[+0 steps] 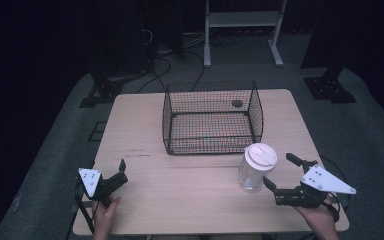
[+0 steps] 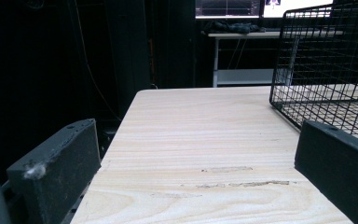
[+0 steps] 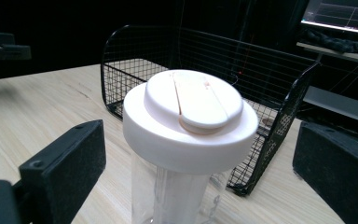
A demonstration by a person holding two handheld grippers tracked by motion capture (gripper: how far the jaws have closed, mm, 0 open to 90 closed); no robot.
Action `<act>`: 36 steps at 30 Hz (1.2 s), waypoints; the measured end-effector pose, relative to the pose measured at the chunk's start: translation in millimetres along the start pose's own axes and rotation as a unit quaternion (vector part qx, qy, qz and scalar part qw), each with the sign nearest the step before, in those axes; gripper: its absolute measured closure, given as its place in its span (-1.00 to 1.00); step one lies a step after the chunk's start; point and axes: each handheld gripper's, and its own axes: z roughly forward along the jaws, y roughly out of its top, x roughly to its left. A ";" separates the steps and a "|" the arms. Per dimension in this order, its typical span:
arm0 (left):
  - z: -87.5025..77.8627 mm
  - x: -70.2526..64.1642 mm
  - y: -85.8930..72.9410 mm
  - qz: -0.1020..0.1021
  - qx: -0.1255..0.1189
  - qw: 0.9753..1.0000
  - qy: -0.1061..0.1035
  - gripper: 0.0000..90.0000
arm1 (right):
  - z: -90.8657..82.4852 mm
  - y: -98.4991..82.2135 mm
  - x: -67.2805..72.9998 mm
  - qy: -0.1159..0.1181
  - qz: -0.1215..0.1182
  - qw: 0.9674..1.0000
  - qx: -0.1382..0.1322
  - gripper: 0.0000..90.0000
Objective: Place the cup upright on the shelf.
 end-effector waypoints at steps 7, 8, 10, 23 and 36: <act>-0.1 0.0 0.0 0.000 0.000 1.000 0.000 -1.00 | 16.7 -1.6 3.7 0.004 -0.001 1.000 0.002 -0.96; -0.1 0.0 0.0 0.000 0.000 1.000 0.000 -1.00 | 16.7 -1.6 3.7 0.004 -0.001 1.000 0.002 -0.96; 0.0 0.0 0.0 -0.001 0.000 1.000 0.000 -1.00 | 22.3 -1.2 5.9 0.005 -0.005 1.000 0.002 -0.96; -0.3 0.0 0.1 0.000 0.000 1.000 0.000 -1.00 | 40.1 -0.6 8.4 -0.014 -0.020 1.000 0.004 -0.96; -0.4 0.2 0.1 -0.001 0.000 1.000 -0.001 -1.00 | 53.8 -4.9 7.4 -0.019 -0.022 1.000 0.012 -0.96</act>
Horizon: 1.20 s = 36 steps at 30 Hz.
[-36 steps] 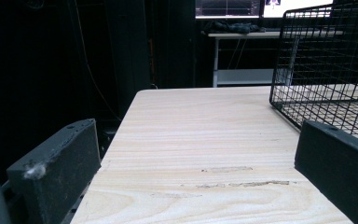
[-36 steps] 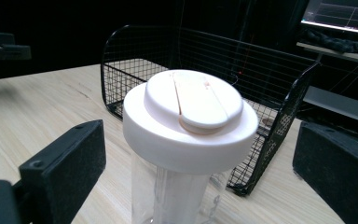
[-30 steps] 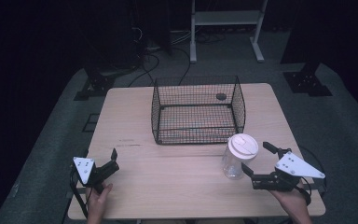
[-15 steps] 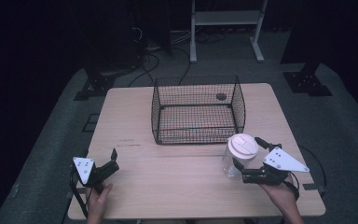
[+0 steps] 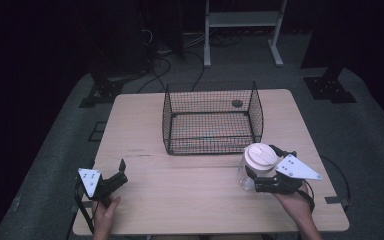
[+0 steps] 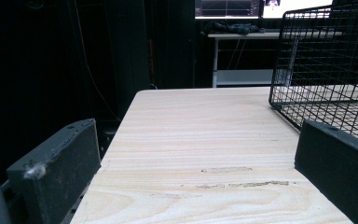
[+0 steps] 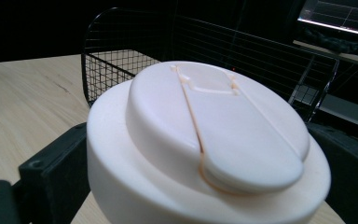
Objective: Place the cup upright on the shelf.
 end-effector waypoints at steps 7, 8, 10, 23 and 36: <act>0.0 0.1 0.0 0.000 0.000 1.000 0.000 -1.00 | 2.2 -1.7 -1.0 0.005 0.005 1.000 0.000 -0.96; 0.0 0.1 0.0 0.000 0.000 1.000 0.000 -1.00 | 2.3 -1.7 -0.9 0.005 0.004 1.000 0.000 -0.95; -0.1 0.0 0.0 0.000 0.000 1.000 0.000 -1.00 | 2.2 -1.6 -0.9 0.008 0.003 1.000 0.000 -0.92; -0.1 0.3 0.0 -0.001 0.000 1.000 0.000 -1.00 | 0.9 -1.1 -0.7 0.006 0.003 1.000 0.001 -0.91; 0.4 0.4 0.0 -0.001 0.000 1.000 -0.001 -1.00 | 1.5 18.0 3.3 0.025 -0.002 1.000 -0.010 -0.91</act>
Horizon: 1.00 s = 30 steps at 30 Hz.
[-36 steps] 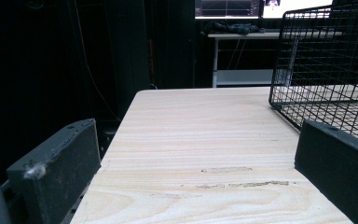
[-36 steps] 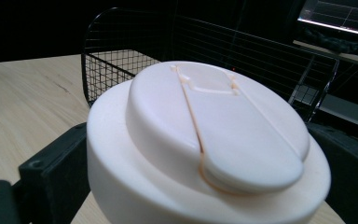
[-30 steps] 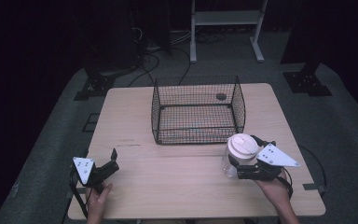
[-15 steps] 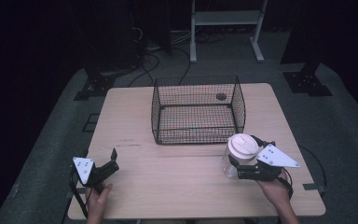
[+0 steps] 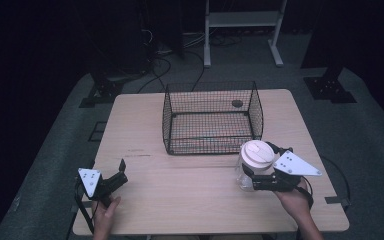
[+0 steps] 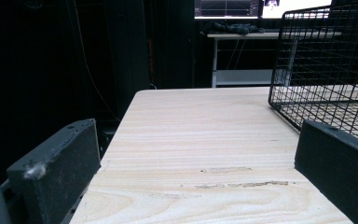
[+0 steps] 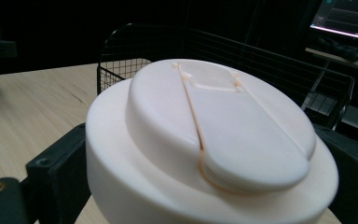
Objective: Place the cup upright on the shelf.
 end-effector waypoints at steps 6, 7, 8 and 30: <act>0.2 0.3 0.0 -0.001 0.000 1.000 0.000 -1.00 | 5.0 9.3 2.2 0.011 -0.006 1.000 0.003 -0.91; 0.2 0.2 0.0 0.000 0.000 1.000 -0.001 -1.00 | 6.0 11.1 2.4 0.014 -0.006 1.000 0.003 -0.91; 0.2 0.1 0.0 0.000 0.000 1.000 0.000 -1.00 | 6.7 12.6 2.5 0.016 -0.005 1.000 0.003 -0.91; 0.1 0.2 0.0 0.000 0.001 1.000 0.000 -1.00 | 18.6 56.7 3.5 0.046 -0.022 0.999 -0.007 -0.91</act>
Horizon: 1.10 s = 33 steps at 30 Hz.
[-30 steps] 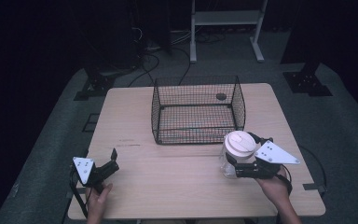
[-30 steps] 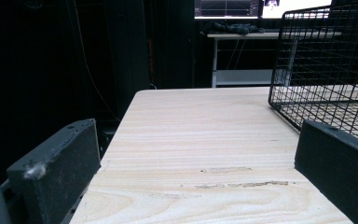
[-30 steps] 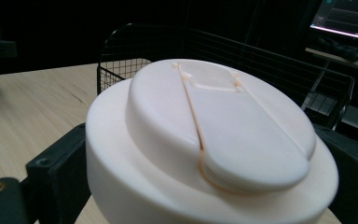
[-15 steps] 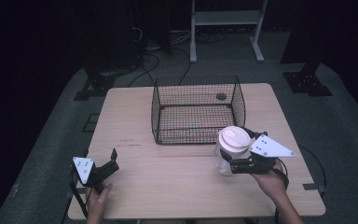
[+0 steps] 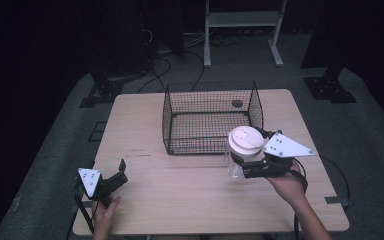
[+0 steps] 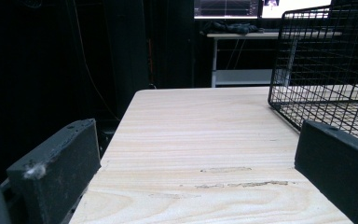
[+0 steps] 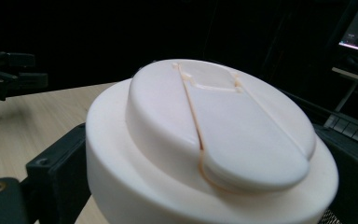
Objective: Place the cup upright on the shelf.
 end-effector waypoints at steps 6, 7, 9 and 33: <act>-0.1 0.1 0.0 0.000 0.000 1.000 0.000 -1.00 | 5.2 15.4 -1.8 0.005 -0.004 1.000 -0.003 -0.91; -0.1 0.1 0.0 0.000 0.000 1.000 0.000 -1.00 | 6.2 17.6 -2.2 0.006 -0.006 1.000 -0.003 -0.91; 0.0 0.2 0.0 -0.001 0.000 1.000 0.000 -1.00 | 7.5 21.2 -2.9 0.007 -0.006 1.000 -0.003 -0.91; -0.1 0.5 0.0 -0.004 -0.001 1.000 0.000 -1.00 | 29.0 69.2 -11.8 0.012 -0.028 0.999 -0.019 -0.91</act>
